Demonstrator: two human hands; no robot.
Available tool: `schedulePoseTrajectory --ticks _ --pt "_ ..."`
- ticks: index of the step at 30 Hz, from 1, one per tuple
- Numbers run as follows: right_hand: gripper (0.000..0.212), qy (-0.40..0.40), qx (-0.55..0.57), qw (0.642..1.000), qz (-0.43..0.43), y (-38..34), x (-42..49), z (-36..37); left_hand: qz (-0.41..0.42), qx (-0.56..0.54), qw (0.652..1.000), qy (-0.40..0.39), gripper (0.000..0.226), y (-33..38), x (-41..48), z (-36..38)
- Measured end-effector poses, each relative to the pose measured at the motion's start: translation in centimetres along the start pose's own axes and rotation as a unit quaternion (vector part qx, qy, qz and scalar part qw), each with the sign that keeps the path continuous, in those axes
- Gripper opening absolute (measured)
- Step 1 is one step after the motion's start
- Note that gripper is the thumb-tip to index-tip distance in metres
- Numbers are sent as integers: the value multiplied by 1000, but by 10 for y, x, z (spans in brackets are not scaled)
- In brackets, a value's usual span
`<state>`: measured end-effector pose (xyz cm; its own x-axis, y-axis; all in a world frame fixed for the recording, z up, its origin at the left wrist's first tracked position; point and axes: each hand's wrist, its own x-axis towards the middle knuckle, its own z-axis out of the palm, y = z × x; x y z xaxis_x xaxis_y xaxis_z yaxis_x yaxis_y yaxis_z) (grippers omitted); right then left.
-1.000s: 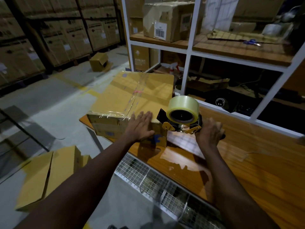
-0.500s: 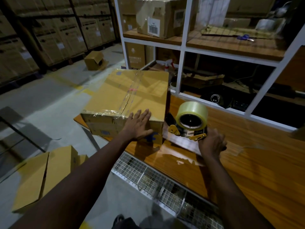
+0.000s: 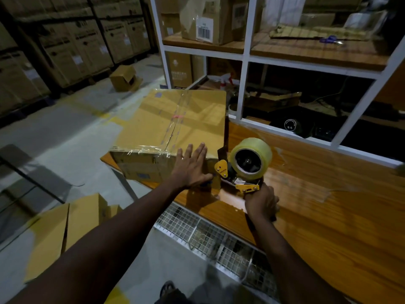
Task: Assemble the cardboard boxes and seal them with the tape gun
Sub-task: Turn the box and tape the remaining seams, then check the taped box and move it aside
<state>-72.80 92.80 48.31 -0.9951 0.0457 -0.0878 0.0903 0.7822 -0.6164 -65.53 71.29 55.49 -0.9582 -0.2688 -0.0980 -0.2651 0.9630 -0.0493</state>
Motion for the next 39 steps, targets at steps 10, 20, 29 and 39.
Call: schedulePoseTrajectory --ticks 10,20,29,39 --pt "9 -20 -64 998 4 25 -3 -16 -7 0 1000 5 95 -3 0 0" --pt "22 101 -114 988 -11 55 22 -76 -4 -46 998 39 82 22 3 -11" --pt "56 53 -145 988 14 80 44 -94 37 37 996 68 66 45 12 -11" --pt "44 6 -213 973 88 118 33 -76 28 33 997 56 75 50 11 -9"
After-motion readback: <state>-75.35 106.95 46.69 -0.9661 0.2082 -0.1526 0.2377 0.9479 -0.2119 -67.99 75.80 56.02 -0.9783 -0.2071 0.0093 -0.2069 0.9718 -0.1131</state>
